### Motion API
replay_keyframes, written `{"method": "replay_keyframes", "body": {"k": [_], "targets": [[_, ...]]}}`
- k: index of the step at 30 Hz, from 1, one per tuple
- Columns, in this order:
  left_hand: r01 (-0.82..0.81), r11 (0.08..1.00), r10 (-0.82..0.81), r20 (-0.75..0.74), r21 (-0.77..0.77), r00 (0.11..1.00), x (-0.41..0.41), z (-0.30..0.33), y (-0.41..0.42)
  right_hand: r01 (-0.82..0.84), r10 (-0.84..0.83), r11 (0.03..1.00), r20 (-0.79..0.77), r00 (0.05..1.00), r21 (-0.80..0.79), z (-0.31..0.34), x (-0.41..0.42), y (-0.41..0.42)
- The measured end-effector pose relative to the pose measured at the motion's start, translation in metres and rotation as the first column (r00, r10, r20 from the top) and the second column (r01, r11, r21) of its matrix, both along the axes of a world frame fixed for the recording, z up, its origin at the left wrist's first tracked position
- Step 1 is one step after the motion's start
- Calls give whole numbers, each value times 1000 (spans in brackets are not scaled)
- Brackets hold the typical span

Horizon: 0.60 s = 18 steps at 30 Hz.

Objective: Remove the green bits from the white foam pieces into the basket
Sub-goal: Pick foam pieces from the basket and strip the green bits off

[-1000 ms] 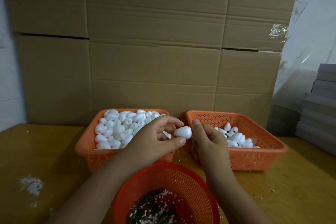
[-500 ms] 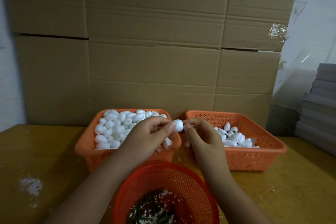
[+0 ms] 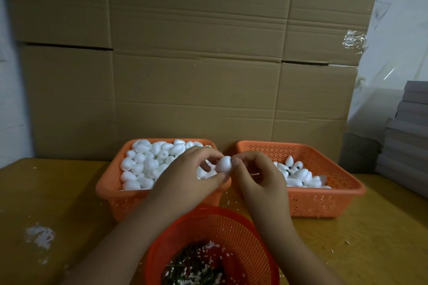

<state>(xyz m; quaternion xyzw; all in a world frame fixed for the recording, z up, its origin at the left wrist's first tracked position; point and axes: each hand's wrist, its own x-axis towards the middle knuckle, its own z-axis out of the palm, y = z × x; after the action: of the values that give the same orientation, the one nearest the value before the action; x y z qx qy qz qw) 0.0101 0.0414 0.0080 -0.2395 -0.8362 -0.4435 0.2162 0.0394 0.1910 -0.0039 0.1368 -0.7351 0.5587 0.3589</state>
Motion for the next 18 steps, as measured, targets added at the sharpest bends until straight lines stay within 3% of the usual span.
{"method": "replay_keyframes", "body": {"k": [3, 5, 7, 10, 14, 18], "targets": [[-93, 990, 78, -142, -102, 987, 0, -2, 3, 153, -123, 968, -155, 980, 200, 0, 1, -1], [-46, 994, 35, -119, -95, 992, 0, -1, 4, 249, -170, 919, -260, 950, 307, 0, 1, -3], [24, 999, -25, -31, -39, 999, 1, 1, 5, 225, -135, 914, -270, 953, 337, -1, 1, -6], [78, 989, -83, 30, 128, 996, 3, 3, 6, 117, -87, 963, -131, 988, 244, -3, 2, -10], [23, 976, -27, 14, 218, 1000, 4, 5, 3, 11, -12, 1000, 76, 997, 15, -1, -1, -4], [-68, 984, 72, -20, 168, 997, 5, 3, 3, -65, 68, 997, 96, 993, -28, 0, -2, -3]]}}
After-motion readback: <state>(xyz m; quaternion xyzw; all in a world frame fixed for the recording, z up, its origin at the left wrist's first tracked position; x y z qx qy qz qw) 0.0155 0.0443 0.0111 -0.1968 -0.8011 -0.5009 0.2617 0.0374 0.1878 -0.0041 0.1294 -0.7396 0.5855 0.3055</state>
